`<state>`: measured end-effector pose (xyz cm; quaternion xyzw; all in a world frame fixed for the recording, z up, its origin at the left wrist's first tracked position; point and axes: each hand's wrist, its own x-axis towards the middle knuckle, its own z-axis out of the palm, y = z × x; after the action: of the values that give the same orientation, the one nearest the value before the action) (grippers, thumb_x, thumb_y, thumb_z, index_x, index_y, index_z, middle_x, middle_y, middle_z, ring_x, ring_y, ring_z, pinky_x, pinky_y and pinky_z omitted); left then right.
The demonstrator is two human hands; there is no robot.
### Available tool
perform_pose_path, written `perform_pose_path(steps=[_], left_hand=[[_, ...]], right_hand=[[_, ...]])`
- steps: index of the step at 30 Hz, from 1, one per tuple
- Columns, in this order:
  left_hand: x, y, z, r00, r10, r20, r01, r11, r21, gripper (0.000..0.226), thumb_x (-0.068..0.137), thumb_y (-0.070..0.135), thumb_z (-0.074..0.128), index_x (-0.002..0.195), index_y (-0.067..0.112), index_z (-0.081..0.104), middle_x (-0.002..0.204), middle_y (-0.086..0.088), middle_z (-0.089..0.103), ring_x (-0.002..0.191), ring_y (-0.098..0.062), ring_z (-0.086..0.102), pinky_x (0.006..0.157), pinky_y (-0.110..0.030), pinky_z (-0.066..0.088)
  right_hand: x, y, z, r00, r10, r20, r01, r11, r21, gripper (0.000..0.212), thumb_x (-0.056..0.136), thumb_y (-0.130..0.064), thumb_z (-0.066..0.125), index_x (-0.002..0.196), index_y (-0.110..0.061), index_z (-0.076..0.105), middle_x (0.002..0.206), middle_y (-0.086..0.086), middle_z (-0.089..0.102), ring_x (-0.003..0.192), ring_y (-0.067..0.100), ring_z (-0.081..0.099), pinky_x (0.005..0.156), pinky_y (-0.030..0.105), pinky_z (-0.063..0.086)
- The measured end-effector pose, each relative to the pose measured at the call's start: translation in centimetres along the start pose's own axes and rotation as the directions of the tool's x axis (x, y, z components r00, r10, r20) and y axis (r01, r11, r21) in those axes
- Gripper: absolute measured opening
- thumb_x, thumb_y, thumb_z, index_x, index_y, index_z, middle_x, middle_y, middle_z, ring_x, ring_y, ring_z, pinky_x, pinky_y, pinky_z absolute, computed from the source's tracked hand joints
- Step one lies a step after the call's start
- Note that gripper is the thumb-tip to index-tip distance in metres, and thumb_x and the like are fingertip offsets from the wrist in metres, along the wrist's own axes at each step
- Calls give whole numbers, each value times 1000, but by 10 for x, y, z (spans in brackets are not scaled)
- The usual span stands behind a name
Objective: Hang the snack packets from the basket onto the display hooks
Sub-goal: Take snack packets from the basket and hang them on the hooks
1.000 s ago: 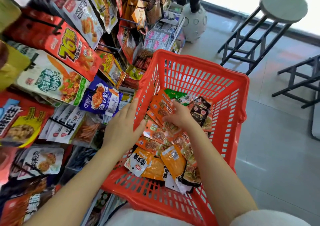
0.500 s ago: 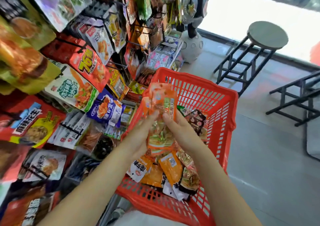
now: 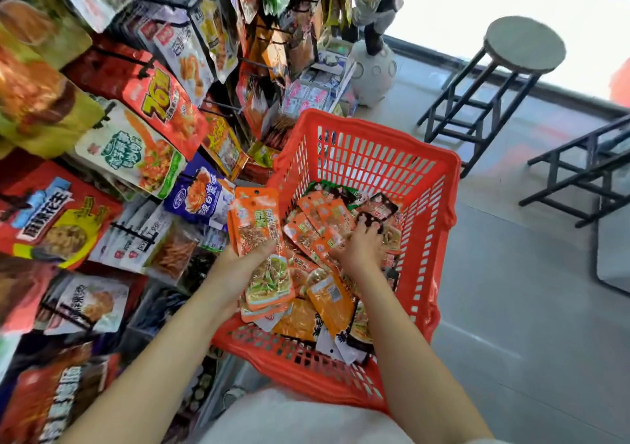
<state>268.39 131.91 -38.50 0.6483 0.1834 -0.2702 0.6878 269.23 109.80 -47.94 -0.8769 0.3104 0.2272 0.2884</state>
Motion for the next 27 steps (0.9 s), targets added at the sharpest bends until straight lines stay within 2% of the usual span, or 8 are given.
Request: perform_pose_path(steps=[3,7,13,15,17,19,21,27], left_hand=[[4,-5,-5,1000,-12,5,12,999,-30,52,73,41,82,119,24,64,118,-4,74,114,-26,67,107,-51,47],[13,-15,-16,996,-84,31,85,996,-29,98,56,64,92,136,19,57,129,-11,68,121,-37,63,105,-63,45],[23,-7,-19,995,-90,-36,87,994,-71,112,49,73,90,143,25,51,143,-7,59,129,-37,57,105,-64,42],[20,5,-16,995,-67,-72,58,991,-123,111,53,70,90,145,25,47,147,-5,54,132,-33,54,103,-57,47],[11,24,-8,996,2,-89,-15,989,-145,107,59,67,89,144,17,47,147,-1,53,134,-25,50,102,-47,49],[-1,45,-2,991,102,-90,-113,985,-127,125,44,74,91,147,19,46,146,-1,56,134,-24,52,110,-52,43],[-17,71,5,978,186,-98,-198,972,-130,133,38,76,90,150,21,43,144,2,58,132,-21,55,113,-51,41],[-83,150,3,899,418,-127,-433,892,-130,38,71,34,82,107,26,72,107,6,77,104,-17,73,87,-38,58]], right_hand=[[5,-6,8,998,-34,60,19,972,232,100,78,-32,86,154,-5,26,156,18,37,140,36,40,107,48,43],[11,-2,11,997,-62,47,45,952,304,60,90,-36,75,136,-7,51,133,14,60,112,36,63,88,50,56],[-12,-15,-21,966,-244,-82,252,833,493,38,95,-35,68,114,-2,67,106,13,70,93,26,63,77,36,49],[-29,-25,-45,942,-308,-131,325,751,574,28,96,-34,67,108,-10,71,100,0,74,90,18,67,79,34,51],[-51,-41,-69,918,-364,-156,373,662,650,14,96,-33,67,85,-24,68,70,-19,65,64,0,58,63,20,45],[-72,-62,-89,882,-441,-168,422,578,698,27,97,-33,66,75,-17,63,60,-7,51,50,5,44,50,15,36],[-91,-88,-102,822,-536,-193,492,495,717,30,96,-35,67,84,-8,66,70,7,52,59,14,48,54,24,39],[-148,-172,-128,601,-730,-327,676,245,695,13,93,-28,69,80,-31,71,71,-19,66,69,0,57,66,23,44]])
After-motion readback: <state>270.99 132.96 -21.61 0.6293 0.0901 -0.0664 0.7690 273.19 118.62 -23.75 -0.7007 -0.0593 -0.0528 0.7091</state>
